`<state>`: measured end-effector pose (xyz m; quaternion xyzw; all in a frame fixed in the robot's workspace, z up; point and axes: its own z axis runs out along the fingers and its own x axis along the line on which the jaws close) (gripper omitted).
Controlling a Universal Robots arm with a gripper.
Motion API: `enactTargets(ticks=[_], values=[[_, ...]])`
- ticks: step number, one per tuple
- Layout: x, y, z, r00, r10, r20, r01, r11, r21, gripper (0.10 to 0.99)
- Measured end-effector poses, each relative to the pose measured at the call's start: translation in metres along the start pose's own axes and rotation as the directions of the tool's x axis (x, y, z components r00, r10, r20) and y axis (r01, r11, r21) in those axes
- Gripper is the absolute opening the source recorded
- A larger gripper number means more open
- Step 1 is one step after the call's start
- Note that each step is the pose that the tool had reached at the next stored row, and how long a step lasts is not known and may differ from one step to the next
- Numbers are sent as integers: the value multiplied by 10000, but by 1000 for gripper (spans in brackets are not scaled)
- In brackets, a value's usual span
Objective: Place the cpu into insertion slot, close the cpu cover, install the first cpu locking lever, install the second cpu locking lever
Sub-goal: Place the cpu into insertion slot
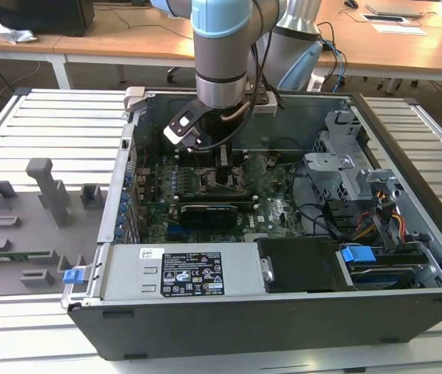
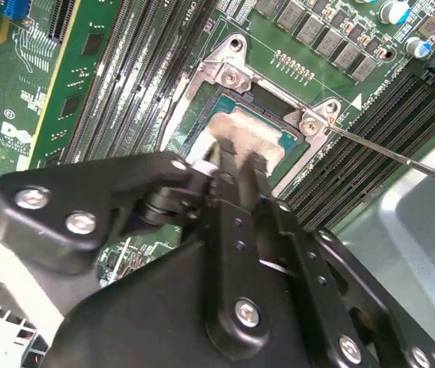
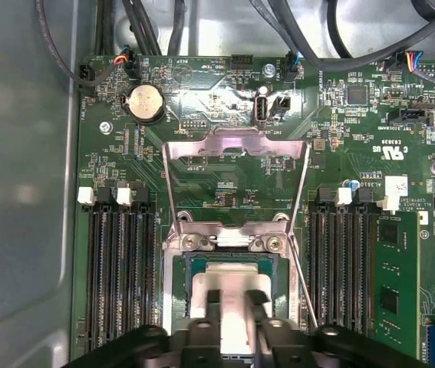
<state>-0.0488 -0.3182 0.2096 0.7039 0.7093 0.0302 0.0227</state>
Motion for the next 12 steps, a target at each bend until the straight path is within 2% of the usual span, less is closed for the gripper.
enactTargets(ticks=[2,4,6,8,12], values=[[0,0,0,10000,0,3,0,10000,0,106],[0,0,-1,10000,0,5,0,10000,1,106],[1,3,-39,10000,1,6,-1,10000,0,106],[1,10,-138,10000,3,5,-3,10000,0,106],[3,18,-242,10000,5,4,-5,10000,0,106]])
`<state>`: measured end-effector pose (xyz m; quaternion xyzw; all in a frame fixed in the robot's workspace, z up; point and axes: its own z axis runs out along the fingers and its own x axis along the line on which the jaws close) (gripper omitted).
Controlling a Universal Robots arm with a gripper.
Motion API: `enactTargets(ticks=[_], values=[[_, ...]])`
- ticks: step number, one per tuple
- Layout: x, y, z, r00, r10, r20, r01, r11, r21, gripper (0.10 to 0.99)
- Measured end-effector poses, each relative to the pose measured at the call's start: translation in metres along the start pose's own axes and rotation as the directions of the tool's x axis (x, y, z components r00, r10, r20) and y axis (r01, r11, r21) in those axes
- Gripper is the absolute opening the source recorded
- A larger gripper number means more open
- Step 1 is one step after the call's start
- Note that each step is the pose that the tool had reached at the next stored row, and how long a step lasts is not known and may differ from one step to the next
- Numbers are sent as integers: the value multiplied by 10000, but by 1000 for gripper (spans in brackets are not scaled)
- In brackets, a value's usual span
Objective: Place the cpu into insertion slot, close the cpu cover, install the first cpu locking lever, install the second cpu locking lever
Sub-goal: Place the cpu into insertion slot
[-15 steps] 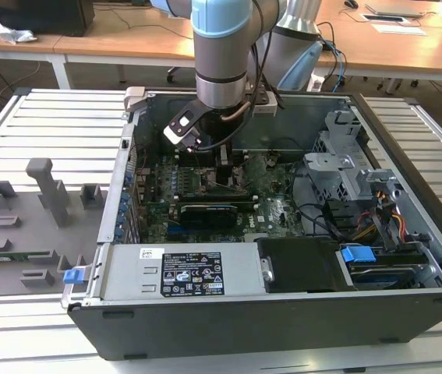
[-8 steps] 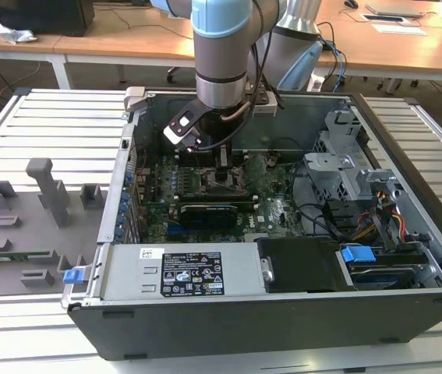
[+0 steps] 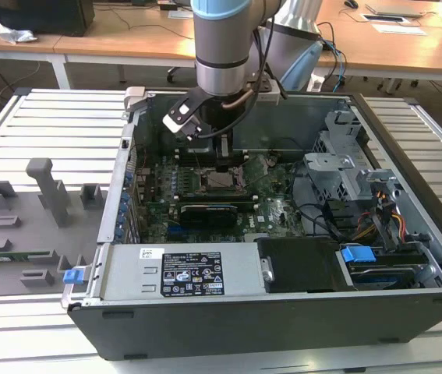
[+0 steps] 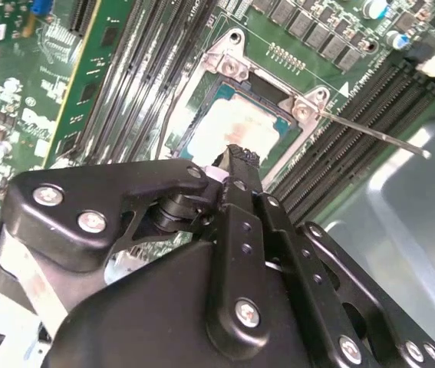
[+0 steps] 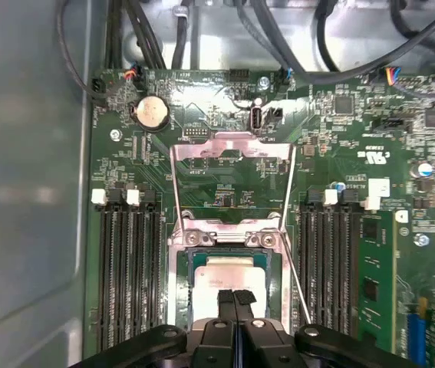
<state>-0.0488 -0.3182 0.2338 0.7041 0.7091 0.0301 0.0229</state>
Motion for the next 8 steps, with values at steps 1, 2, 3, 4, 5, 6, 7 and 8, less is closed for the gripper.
enactTargets(ticks=[1,2,3,4,5,6,7,8], values=[[0,2,-23,10000,1,0,-1,10000,0,106],[0,3,-42,10000,3,1,-3,10000,0,106],[1,3,-42,10000,3,-1,-3,10000,-1,106],[1,3,-42,10000,4,-1,-4,10000,-1,106],[1,3,-42,10000,4,0,-4,10000,-1,106],[0,3,-43,10000,5,1,-5,10000,0,106],[0,3,-43,10000,5,1,-5,10000,0,106],[0,3,-43,10000,5,1,-5,10000,0,106]])
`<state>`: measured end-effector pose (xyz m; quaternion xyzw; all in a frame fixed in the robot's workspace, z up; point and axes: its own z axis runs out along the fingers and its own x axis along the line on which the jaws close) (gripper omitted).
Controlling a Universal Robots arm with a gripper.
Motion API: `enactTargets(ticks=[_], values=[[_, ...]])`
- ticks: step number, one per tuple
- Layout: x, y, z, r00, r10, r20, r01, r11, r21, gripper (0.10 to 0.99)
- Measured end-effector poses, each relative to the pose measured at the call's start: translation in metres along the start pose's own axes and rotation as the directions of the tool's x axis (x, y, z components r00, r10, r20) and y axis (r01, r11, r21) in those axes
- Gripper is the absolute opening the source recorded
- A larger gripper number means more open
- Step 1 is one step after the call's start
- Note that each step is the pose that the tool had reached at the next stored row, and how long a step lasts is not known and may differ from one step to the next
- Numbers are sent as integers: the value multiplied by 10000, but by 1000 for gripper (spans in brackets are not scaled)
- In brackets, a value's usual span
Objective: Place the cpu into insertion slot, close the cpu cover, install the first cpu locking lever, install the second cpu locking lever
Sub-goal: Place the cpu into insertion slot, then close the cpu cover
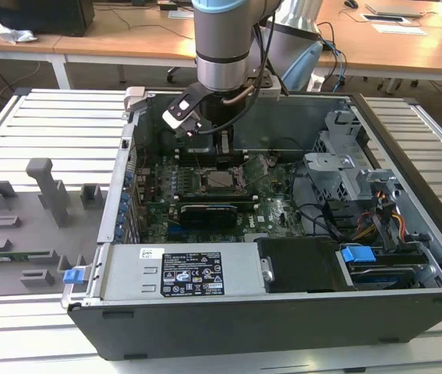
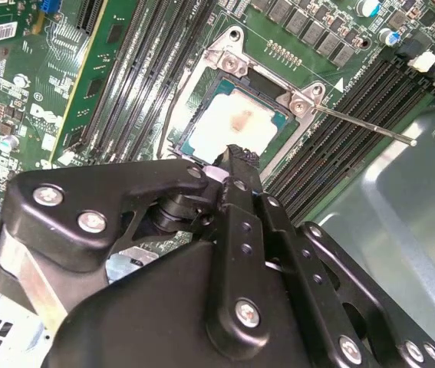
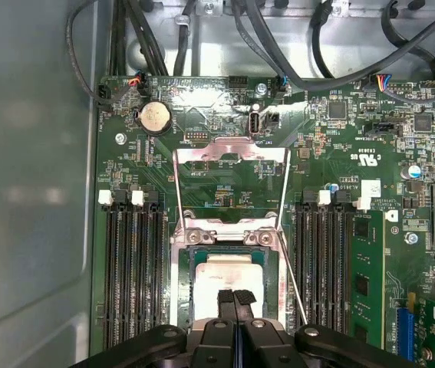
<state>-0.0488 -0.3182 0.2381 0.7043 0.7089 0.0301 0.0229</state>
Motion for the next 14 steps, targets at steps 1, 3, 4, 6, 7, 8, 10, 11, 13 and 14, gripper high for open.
enactTargets(ticks=[1,3,4,6,7,8,10,11,13,14], values=[[0,0,0,10000,0,0,0,10000,0,106],[0,0,0,10000,1,0,-1,10000,0,106],[0,0,0,10000,1,0,-1,10000,1,106],[0,0,0,10000,2,0,-2,10000,1,106],[0,0,0,10000,2,0,-2,10000,0,106],[0,0,0,10000,3,0,-3,10000,0,106],[0,0,-4,10000,3,2,-3,10000,2,106],[0,1,-21,10000,3,2,-3,10000,2,106],[1,6,-77,10000,3,0,-3,10000,0,106],[1,7,-95,10000,3,0,-3,10000,1,106]])
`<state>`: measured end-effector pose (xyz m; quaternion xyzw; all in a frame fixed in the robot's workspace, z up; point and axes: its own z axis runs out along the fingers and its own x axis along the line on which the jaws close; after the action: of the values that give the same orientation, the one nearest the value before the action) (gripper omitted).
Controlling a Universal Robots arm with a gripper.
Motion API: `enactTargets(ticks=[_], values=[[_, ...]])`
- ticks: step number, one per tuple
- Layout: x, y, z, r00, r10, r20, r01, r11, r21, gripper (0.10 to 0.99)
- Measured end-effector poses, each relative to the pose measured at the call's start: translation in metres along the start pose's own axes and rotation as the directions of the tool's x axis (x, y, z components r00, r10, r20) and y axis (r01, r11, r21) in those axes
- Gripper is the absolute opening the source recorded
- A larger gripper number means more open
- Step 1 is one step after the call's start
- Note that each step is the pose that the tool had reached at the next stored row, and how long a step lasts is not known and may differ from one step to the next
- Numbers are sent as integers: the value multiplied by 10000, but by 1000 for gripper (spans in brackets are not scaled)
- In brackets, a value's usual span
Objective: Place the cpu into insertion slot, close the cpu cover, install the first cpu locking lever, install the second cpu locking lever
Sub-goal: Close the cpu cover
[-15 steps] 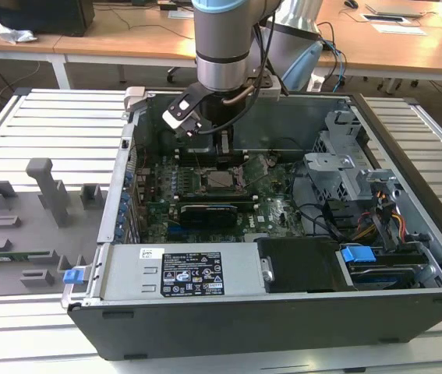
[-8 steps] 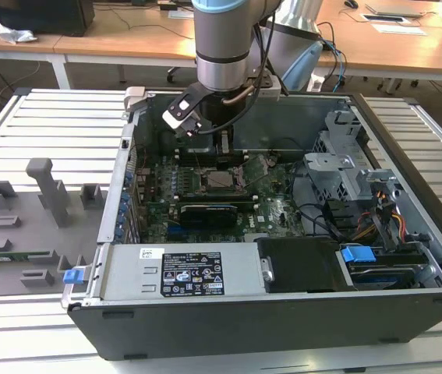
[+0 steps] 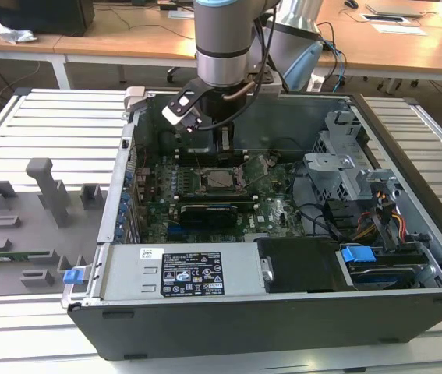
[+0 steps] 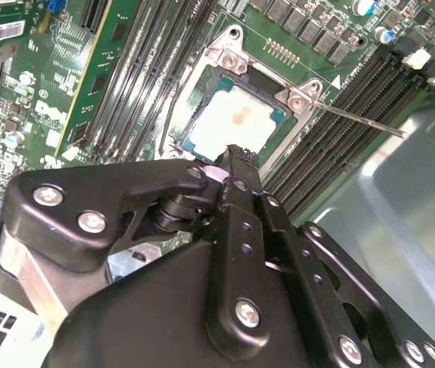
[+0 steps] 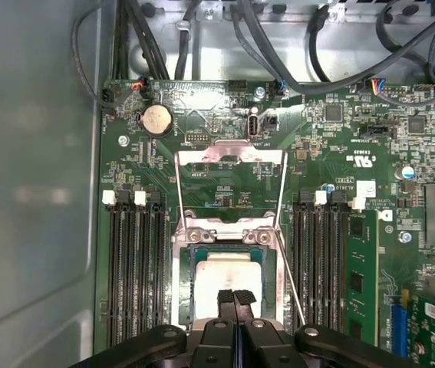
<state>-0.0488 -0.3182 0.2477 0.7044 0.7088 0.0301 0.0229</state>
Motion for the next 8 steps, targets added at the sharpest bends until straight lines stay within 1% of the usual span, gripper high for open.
enactTargets(ticks=[4,6,8], values=[[1,9,-118,10000,0,-1,0,10000,0,106],[2,15,-194,10000,-1,0,1,10000,-1,106],[2,15,-194,10000,0,-2,0,10000,-1,106]])
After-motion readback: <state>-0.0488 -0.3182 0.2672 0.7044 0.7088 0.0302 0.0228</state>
